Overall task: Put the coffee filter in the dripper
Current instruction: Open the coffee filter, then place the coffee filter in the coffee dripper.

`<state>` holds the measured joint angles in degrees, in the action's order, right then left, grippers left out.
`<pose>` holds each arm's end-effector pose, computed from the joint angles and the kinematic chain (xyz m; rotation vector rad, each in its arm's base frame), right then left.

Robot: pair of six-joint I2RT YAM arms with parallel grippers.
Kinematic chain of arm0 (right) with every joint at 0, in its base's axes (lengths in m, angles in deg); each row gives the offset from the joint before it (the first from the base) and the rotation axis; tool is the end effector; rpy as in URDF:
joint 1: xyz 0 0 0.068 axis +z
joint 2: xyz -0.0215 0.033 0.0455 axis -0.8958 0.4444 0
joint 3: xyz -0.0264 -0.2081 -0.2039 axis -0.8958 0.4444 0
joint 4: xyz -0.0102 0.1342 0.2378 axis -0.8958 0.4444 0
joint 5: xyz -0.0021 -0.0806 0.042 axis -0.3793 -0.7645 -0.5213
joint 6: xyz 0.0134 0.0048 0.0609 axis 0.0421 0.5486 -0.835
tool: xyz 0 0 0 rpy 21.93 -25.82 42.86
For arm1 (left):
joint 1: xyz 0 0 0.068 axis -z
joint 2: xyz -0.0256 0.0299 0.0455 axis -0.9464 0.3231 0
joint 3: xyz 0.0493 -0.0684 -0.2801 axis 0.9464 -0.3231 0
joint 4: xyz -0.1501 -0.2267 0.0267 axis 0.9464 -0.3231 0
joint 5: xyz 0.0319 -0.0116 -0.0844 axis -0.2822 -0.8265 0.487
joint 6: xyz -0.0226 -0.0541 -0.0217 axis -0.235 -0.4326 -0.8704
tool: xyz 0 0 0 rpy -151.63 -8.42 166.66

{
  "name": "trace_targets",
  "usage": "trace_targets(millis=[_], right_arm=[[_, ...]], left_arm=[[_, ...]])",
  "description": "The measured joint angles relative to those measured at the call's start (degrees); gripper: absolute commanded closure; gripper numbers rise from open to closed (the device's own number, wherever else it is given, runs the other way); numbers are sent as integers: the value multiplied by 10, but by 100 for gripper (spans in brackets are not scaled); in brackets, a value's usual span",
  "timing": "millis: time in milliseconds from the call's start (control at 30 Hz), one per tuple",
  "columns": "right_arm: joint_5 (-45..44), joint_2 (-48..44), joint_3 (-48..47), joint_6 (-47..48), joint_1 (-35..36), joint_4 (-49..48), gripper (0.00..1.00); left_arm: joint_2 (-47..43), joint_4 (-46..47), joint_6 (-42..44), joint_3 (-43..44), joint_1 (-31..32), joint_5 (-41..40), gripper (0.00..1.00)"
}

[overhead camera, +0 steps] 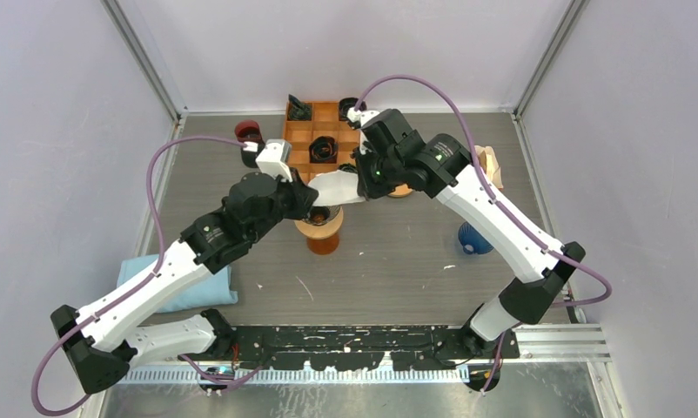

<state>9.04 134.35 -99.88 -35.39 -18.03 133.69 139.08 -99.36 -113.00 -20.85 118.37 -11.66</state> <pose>0.2299 0.2311 0.4398 -0.5904 2.3605 0.4447 0.1750 -0.1694 0.3844 0.0589 1.9346 -0.6696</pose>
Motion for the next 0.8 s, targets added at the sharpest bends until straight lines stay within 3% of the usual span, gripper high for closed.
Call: trace_targets(millis=[333, 800], right_arm=[[38, 60, -47, 12, 0, -5, 99], [72, 147, -83, 25, -4, -7, 98]], left_arm=[[0, -77, -2, 43, -17, -2, 100], [10, -150, -7, 47, -74, 12, 100]])
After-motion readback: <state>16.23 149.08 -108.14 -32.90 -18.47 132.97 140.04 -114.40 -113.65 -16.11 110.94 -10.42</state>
